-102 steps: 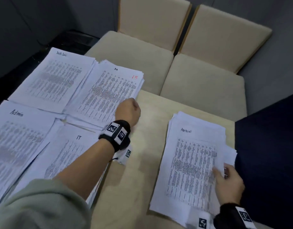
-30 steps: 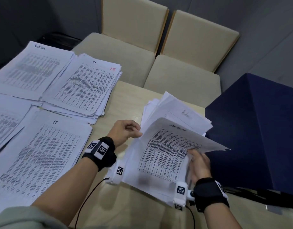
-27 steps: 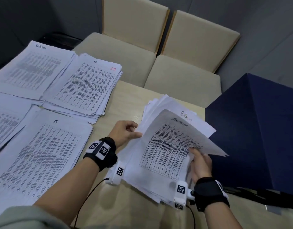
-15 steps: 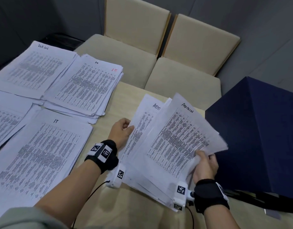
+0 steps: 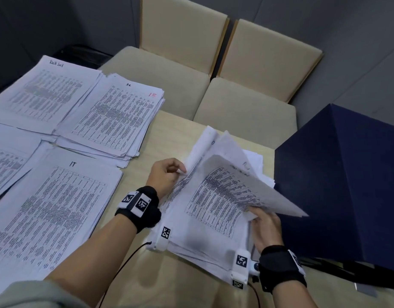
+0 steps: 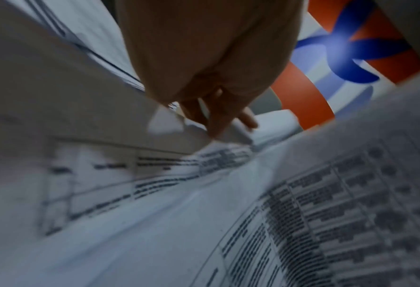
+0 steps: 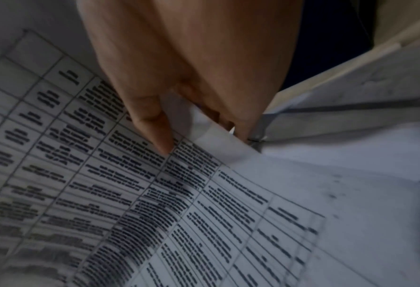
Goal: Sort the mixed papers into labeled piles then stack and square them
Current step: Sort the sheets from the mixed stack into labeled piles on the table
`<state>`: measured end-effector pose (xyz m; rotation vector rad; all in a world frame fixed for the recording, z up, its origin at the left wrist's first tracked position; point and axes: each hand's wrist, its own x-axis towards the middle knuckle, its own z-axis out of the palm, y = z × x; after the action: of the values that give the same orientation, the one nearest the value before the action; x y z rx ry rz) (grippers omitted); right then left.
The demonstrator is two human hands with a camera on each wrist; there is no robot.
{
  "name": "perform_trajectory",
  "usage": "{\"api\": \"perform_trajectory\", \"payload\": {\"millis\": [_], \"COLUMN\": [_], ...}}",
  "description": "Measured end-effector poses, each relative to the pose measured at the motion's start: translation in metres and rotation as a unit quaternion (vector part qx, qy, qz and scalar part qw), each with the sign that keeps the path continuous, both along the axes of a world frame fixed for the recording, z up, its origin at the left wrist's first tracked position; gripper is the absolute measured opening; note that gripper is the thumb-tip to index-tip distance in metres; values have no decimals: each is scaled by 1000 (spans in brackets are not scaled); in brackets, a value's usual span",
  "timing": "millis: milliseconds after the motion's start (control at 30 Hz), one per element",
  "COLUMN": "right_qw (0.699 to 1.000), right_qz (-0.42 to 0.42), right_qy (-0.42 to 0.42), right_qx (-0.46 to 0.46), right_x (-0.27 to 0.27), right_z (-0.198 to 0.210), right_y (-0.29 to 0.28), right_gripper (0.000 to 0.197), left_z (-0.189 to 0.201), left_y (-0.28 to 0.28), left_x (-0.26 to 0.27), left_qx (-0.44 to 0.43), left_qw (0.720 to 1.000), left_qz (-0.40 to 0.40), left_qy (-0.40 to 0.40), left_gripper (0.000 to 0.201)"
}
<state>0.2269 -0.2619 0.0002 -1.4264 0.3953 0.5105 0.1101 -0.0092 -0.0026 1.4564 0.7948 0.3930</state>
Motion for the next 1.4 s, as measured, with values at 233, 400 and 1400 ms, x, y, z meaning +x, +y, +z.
{"api": "perform_trajectory", "payload": {"millis": [233, 400, 1400], "right_qw": [999, 999, 994], "right_qz": [13, 24, 64], "right_qy": [22, 29, -53], "right_qx": [36, 15, -77], "right_x": [3, -1, -13], "right_z": [-5, -3, -9], "right_y": [4, 7, -28], "right_gripper": [21, 32, 23], "left_z": [6, 1, -41], "left_y": [3, 2, -22], "left_x": [-4, -5, 23], "left_qx": [-111, -153, 224], "left_qw": [993, 968, 903], "left_qz": [-19, -196, -114], "left_qy": [-37, 21, 349], "left_gripper": [33, 74, 23]}}
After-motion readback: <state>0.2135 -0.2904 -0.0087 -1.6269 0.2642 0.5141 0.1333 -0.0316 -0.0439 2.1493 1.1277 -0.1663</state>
